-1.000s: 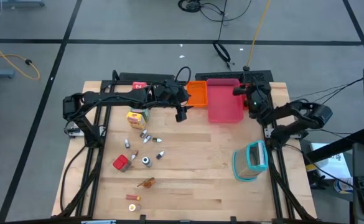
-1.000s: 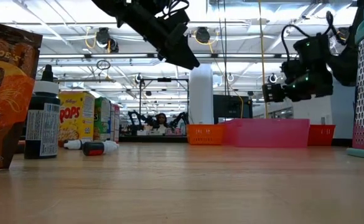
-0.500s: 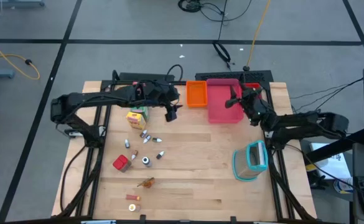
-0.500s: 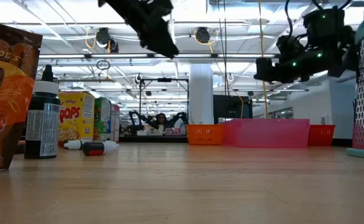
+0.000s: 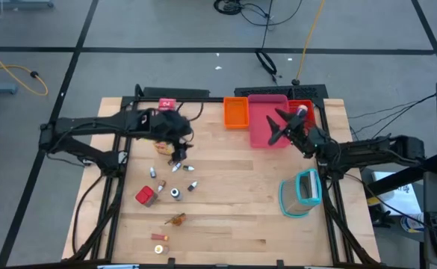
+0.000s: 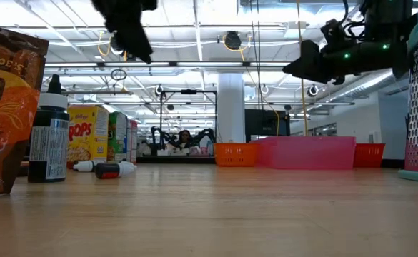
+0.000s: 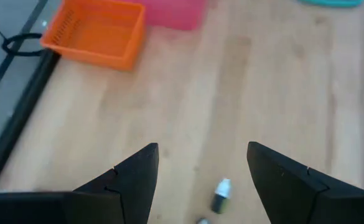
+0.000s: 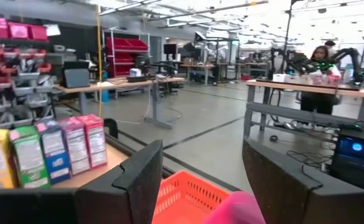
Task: Pick & Place Kitchen Items
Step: Put the yellow cereal box into the pink bin
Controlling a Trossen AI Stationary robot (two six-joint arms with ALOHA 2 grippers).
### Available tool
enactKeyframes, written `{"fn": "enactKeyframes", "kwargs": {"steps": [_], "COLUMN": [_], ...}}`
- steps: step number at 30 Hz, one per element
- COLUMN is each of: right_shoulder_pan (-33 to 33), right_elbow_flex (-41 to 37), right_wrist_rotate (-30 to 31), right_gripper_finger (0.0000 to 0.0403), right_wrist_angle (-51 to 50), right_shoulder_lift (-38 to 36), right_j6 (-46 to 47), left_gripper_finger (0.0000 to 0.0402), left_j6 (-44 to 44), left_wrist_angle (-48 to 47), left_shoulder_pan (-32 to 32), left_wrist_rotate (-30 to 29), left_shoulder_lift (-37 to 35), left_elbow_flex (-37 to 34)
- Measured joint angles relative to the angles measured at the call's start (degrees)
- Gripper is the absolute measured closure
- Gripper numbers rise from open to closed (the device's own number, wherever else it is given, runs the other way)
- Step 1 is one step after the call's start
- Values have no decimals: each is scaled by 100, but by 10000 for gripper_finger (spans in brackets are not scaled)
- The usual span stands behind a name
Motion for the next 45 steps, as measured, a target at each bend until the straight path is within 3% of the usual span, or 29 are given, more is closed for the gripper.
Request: {"fn": "enactKeyframes", "kwargs": {"steps": [3,10,20,26,34,39,45], "right_shoulder_pan": [74,118,115,115,113,113,113], "right_elbow_flex": [0,0,0,0,0,0,0], "right_wrist_rotate": [14,14,12,14,14,14,14], "right_gripper_finger": [191,191,191,191,190,190,191], "right_wrist_angle": [36,28,81,75,79,79,85], "right_shoulder_lift": [-14,-7,-9,-9,-9,-9,-9], "right_j6": [7,7,46,48,50,50,50], "left_gripper_finger": [153,153,153,154,162,210,282], "left_j6": [-323,-976,-1503,-808,-717,-648,-543], "left_wrist_angle": [18,-340,-1281,-1165,-1164,-1160,-1187], "left_shoulder_pan": [-318,-933,-1131,-1245,-1277,-1277,-1266], "left_wrist_rotate": [-238,-1929,-2800,-2729,-2757,-2807,-3288], "left_shoulder_lift": [-290,-877,-1413,-1271,-863,-464,-108], "left_elbow_flex": [-399,-1277,-2044,-2132,-2132,-2132,-2127]}}
